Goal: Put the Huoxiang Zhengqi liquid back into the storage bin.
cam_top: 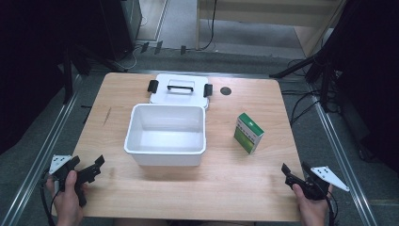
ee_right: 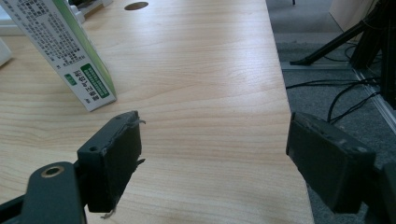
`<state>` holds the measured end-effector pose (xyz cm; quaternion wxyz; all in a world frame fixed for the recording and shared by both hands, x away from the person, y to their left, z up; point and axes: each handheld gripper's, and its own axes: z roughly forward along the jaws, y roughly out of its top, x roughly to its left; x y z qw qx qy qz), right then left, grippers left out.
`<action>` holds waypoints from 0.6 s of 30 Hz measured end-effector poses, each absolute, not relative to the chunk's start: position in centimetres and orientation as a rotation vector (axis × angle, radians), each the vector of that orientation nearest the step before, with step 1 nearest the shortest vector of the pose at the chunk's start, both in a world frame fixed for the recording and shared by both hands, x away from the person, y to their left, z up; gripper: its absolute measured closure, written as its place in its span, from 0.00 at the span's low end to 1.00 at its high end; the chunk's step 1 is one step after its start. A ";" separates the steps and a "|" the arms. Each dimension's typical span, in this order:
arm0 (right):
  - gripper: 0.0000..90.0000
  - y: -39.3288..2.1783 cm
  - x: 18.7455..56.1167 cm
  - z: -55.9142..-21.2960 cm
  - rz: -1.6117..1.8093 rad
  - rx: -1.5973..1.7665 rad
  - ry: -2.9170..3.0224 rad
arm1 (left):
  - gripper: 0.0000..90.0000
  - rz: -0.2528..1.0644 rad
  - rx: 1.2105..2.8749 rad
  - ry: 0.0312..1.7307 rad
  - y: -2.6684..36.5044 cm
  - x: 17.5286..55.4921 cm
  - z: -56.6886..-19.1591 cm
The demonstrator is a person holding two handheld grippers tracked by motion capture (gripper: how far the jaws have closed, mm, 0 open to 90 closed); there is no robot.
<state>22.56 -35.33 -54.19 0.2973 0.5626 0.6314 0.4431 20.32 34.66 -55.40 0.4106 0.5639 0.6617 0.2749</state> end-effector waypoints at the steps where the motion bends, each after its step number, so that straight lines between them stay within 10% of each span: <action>1: 0.22 -35.3 22.6 -54.2 1.178 1.495 1.678 | 0.04 0.692 1.439 1.672 34.6 20.3 -55.4; 18: 0.27 -33.0 23.2 -52.6 1.035 1.361 1.867 | 0.04 0.729 1.457 1.661 34.3 20.1 -55.3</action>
